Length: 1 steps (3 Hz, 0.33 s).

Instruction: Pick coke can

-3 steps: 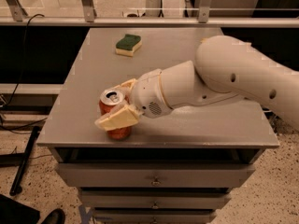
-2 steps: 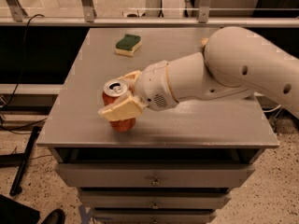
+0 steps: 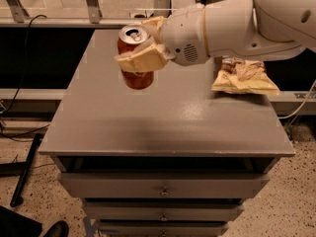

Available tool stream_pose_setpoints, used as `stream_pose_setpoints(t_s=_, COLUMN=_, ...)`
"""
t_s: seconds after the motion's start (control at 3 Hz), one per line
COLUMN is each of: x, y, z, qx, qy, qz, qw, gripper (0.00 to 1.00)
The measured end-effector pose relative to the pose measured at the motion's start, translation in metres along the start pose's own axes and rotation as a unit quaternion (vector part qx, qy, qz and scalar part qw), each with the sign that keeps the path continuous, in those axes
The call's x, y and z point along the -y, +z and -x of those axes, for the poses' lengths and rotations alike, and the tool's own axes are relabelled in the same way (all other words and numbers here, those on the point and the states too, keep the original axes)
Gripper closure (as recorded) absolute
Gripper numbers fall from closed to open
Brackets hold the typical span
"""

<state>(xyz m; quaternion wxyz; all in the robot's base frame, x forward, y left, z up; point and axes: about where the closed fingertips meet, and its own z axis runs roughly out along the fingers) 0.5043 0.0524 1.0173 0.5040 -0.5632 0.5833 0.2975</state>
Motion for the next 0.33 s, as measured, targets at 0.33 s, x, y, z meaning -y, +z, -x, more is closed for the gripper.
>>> stream_pose_setpoints(t_s=0.33, x=-0.0001, y=0.0000, z=0.0001, qx=0.000, qy=0.000, qz=0.000, qw=1.0000, gripper=1.00)
